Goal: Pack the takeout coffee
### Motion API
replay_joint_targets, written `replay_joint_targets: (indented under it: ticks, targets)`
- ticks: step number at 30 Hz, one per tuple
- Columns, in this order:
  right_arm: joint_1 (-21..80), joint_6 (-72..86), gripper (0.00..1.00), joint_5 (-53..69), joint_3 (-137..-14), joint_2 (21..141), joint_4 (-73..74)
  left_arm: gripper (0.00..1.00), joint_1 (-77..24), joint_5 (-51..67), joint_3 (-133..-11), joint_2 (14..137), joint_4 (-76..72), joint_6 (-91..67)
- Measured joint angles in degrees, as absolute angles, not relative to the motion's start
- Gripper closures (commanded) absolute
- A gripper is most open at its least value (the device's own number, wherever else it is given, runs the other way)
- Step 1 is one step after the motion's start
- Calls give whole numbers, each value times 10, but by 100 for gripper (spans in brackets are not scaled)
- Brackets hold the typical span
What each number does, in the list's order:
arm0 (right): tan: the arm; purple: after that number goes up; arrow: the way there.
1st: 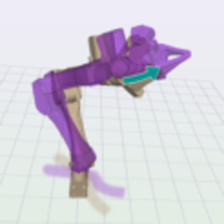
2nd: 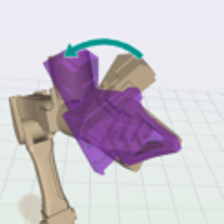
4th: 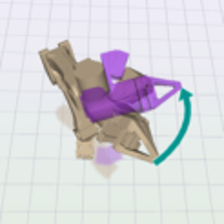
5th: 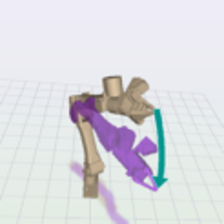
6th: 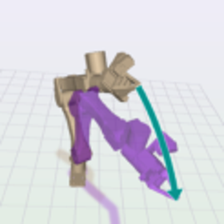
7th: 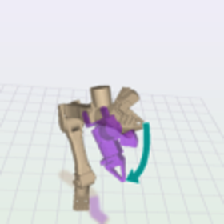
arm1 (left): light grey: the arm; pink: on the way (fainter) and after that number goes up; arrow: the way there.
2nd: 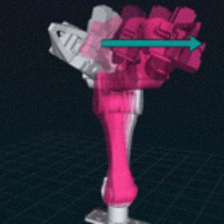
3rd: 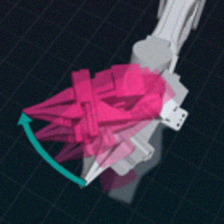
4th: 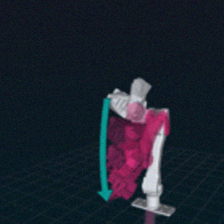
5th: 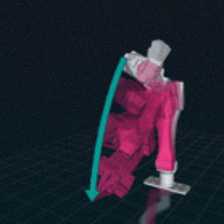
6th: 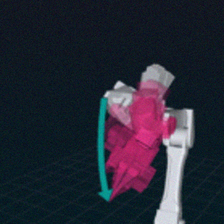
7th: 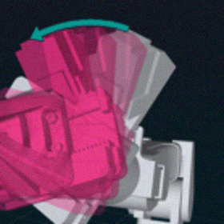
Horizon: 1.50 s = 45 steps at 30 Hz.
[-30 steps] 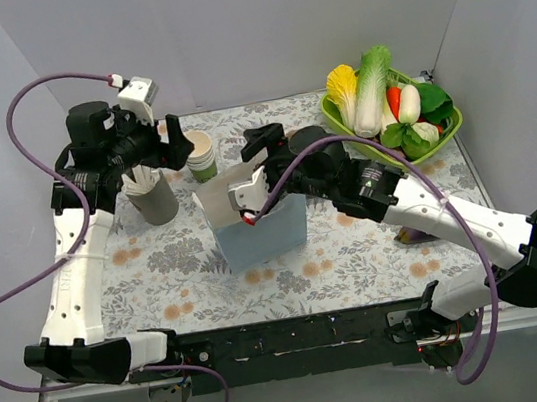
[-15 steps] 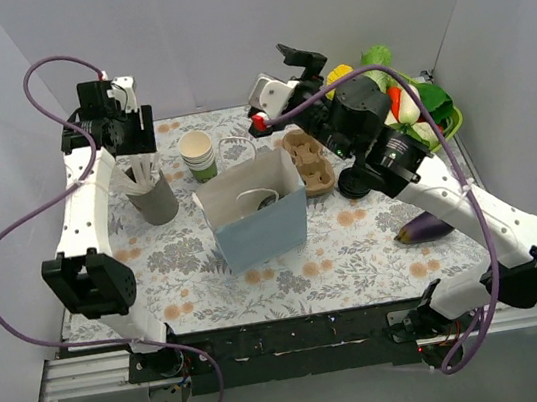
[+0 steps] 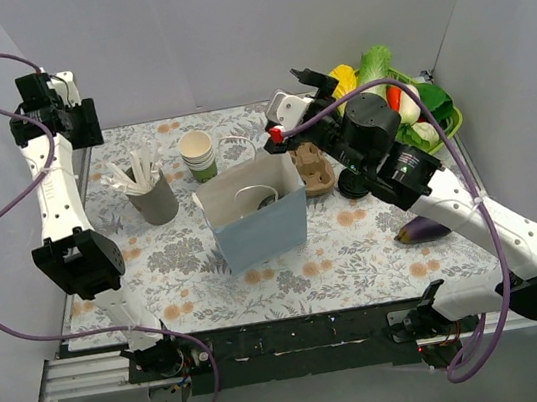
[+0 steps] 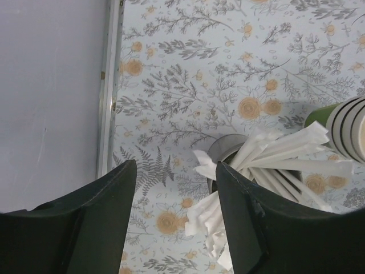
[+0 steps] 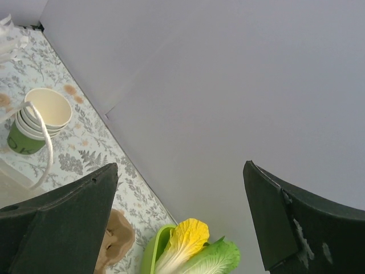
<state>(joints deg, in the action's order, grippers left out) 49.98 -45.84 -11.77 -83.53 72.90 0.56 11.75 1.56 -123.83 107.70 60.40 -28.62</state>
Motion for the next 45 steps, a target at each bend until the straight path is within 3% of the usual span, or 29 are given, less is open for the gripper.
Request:
replay_joint_targets:
  ticks: [10,30,38,39,45]
  targets:
    - [495,-436,2,-99,-789,697,11,56,132,68,-1225,1079,666,-278]
    - [489,-437,2,-96,-781,708,11,61,138,96,-1172,1100,660,-277]
    - [488,-437,2,-92,-781,714,11,77,138,101,-1167,1114,641,-279]
    - [489,-437,2,-91,-781,714,11,83,138,102,-1167,1114,639,-279]
    - [488,-437,2,-89,-781,714,11,99,138,104,-1170,1114,641,-277]
